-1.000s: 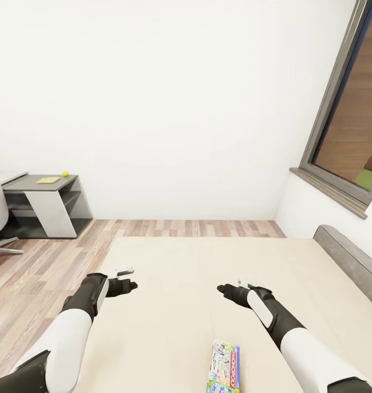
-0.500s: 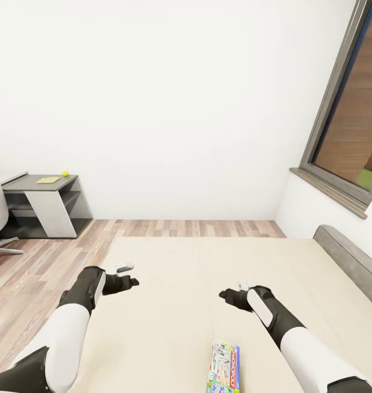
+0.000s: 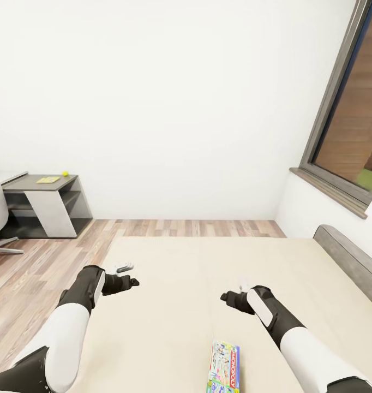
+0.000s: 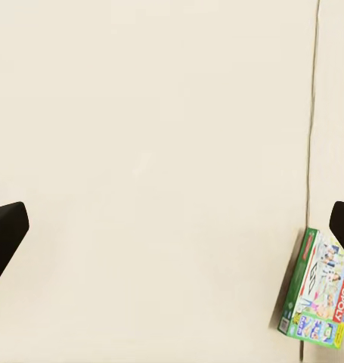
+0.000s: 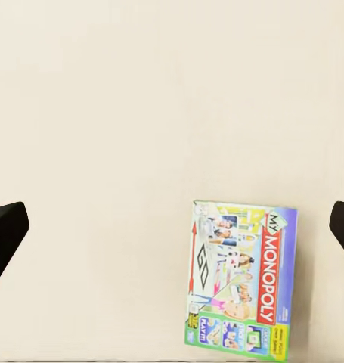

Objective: Put all the toys in the child's room - the three board games (two on the bed and one on the table), the two jigsaw puzzles on the table, and the tennis ball on the table - inside the toy box on the table in the child's room.

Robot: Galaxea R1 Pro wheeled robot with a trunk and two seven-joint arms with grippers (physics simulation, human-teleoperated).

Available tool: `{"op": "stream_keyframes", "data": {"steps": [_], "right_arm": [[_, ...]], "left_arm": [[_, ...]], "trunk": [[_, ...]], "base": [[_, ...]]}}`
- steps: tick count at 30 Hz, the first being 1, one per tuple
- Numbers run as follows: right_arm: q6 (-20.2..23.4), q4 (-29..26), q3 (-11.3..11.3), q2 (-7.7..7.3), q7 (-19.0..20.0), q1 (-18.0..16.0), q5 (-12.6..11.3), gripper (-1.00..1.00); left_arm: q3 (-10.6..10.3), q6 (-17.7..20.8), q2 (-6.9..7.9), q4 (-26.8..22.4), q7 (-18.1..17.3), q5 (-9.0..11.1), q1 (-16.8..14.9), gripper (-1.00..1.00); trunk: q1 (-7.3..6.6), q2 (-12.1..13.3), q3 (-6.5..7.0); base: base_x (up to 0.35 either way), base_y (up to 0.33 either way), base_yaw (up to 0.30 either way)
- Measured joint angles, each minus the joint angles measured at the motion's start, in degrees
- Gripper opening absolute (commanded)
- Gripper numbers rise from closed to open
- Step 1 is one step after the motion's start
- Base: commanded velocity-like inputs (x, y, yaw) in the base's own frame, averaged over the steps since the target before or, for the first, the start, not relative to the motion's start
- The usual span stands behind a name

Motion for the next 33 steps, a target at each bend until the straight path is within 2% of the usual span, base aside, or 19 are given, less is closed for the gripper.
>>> {"op": "stream_keyframes", "data": {"steps": [33], "right_arm": [[0.40, 0.17, -0.01, -0.11, -1.26, 0.05, 0.43, 1.00]], "left_arm": [[-0.17, -0.32, -0.16, -0.14, 0.17, 0.00, 0.00, 1.00]], "trunk": [[0.00, 0.00, -2.88]], "base": [[0.000, 0.000, 0.000]]}}
